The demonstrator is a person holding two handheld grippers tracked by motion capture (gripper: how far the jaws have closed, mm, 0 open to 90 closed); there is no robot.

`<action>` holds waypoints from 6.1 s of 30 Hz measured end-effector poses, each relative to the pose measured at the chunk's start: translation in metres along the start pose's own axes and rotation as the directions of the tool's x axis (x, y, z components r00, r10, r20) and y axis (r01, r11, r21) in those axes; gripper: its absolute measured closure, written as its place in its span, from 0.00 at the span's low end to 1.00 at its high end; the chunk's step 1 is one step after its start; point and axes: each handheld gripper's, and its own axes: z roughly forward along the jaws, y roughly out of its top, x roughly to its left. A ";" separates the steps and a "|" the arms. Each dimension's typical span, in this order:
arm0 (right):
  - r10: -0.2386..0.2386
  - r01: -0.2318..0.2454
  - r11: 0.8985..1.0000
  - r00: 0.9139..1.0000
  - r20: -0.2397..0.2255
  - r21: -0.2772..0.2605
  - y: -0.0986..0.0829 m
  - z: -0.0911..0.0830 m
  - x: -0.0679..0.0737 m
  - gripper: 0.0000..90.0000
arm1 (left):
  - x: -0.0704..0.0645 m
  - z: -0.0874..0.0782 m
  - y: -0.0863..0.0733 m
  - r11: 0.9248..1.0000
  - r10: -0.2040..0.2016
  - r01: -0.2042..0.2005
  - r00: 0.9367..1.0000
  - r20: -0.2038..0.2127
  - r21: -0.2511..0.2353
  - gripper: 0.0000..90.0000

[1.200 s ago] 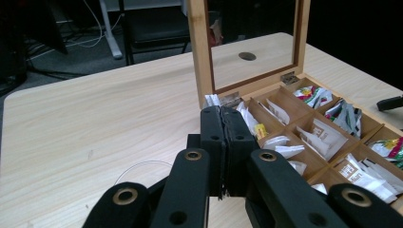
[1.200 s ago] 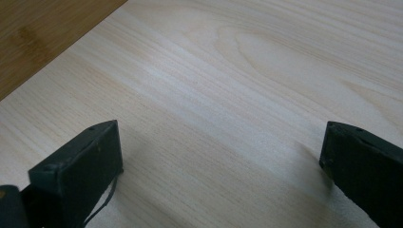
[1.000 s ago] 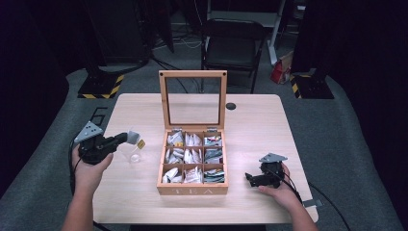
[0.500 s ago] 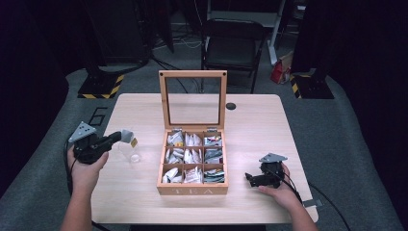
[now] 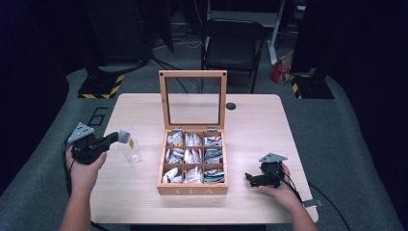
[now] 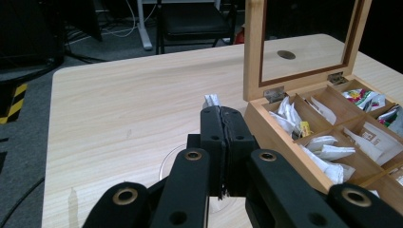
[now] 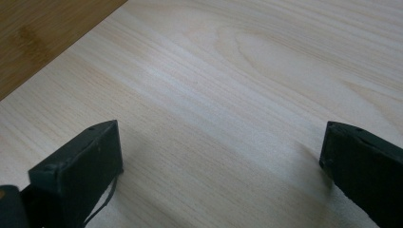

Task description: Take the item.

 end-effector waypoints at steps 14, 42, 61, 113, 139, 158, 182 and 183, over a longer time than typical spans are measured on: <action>0.000 0.000 1.000 1.000 0.000 0.000 0.000 0.000 0.000 0.00 | 0.006 0.008 -0.010 0.999 -0.003 0.004 1.000 -0.016 0.047 0.99; -0.003 0.003 1.000 1.000 0.000 0.000 0.000 0.000 0.000 0.00 | 0.001 0.034 -0.024 0.989 0.031 -0.027 0.999 -0.026 0.146 0.95; 0.000 0.000 1.000 1.000 0.000 0.000 0.000 0.000 0.000 0.00 | -0.001 0.033 -0.023 0.993 0.006 -0.006 1.000 -0.003 0.119 0.76; 0.000 0.000 1.000 1.000 0.000 0.000 0.000 0.000 0.000 0.00 | -0.047 0.015 -0.043 0.974 0.139 -0.165 0.976 0.167 0.154 0.50; 0.000 0.000 1.000 1.000 0.000 0.000 0.000 0.000 0.000 0.00 | -0.041 0.029 -0.081 0.969 0.124 -0.157 0.977 0.174 0.192 0.50; 0.000 0.000 1.000 1.000 0.000 0.000 0.000 0.000 0.000 0.00 | -0.046 0.053 -0.103 0.937 0.137 -0.197 0.967 0.215 0.289 0.48; 0.000 0.000 1.000 1.000 0.000 0.000 0.000 0.000 0.000 0.00 | -0.051 0.067 -0.110 0.890 0.217 -0.292 0.947 0.239 0.349 0.48; 0.000 0.000 1.000 1.000 0.000 0.000 0.000 0.000 0.000 0.00 | -0.051 0.066 -0.110 0.890 0.214 -0.290 0.947 0.240 0.350 0.48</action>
